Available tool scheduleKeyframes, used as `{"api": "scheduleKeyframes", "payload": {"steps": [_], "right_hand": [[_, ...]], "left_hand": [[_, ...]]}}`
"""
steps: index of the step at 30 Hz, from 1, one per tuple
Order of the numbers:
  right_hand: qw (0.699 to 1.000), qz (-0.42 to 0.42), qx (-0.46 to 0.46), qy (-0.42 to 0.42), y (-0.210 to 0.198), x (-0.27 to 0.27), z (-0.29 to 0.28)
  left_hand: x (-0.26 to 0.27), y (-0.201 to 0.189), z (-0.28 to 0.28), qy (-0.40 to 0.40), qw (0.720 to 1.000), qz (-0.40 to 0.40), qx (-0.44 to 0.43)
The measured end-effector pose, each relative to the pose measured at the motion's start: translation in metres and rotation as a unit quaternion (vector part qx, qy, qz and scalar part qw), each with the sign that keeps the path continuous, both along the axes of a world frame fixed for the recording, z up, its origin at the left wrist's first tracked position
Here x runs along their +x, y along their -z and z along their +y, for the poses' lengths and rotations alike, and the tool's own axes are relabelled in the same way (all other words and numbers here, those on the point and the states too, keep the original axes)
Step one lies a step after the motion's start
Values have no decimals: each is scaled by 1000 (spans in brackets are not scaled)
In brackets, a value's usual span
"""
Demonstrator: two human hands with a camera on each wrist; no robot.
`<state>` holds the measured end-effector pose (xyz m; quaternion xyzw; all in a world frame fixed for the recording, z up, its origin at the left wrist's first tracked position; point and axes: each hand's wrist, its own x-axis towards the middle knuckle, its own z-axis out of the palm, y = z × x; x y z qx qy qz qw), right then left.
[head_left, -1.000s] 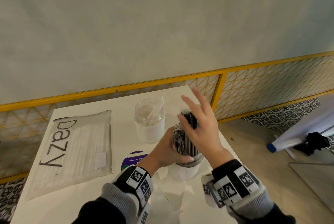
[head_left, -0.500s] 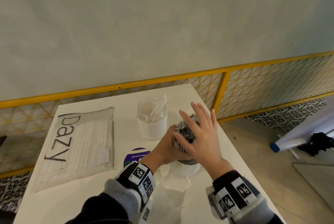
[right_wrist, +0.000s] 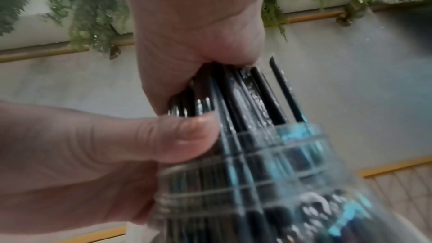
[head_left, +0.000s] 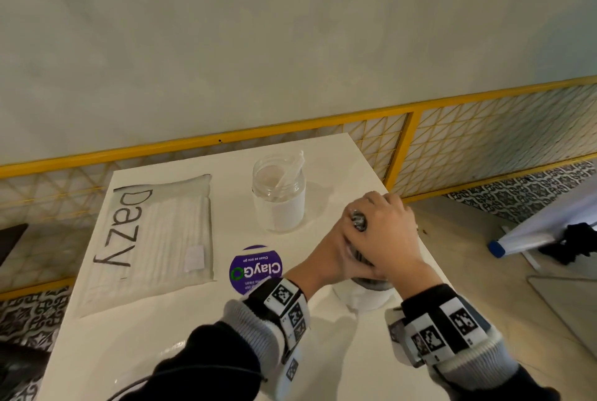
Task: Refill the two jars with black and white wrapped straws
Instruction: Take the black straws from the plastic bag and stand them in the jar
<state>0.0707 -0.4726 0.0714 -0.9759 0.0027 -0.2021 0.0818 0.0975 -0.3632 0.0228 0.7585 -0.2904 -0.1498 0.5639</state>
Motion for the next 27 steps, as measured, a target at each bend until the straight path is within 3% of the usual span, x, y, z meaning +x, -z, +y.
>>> {"api": "scheduleKeyframes", "payload": {"steps": [4,8,11,14,17,19,24,27], "right_hand": [[999,-22,11,36,1,-22,-16],[997,-17,13,69,5,-32,-17],[998,0,-2,58,3,-32,-17],[997,45,-19,56,-4,-32,-16],[999,9,-4,34,-13,-35,-1],[1000,-26,14,-7,-17,-40,16],[992,-15,20,-124,-5,-46,65],[985,1,20,-171,10,-48,83]], "left_hand": [[-10,8,-12,3,999,54,5],[-20,-5,-7,21,997,36,62],[-28,-16,27,-15,980,50,190],[-37,-2,88,-116,922,2,370],[-64,16,149,-180,813,-15,554],[-94,31,173,-215,766,7,605],[-159,76,194,-241,731,48,636],[-176,92,217,-204,723,40,659]]}}
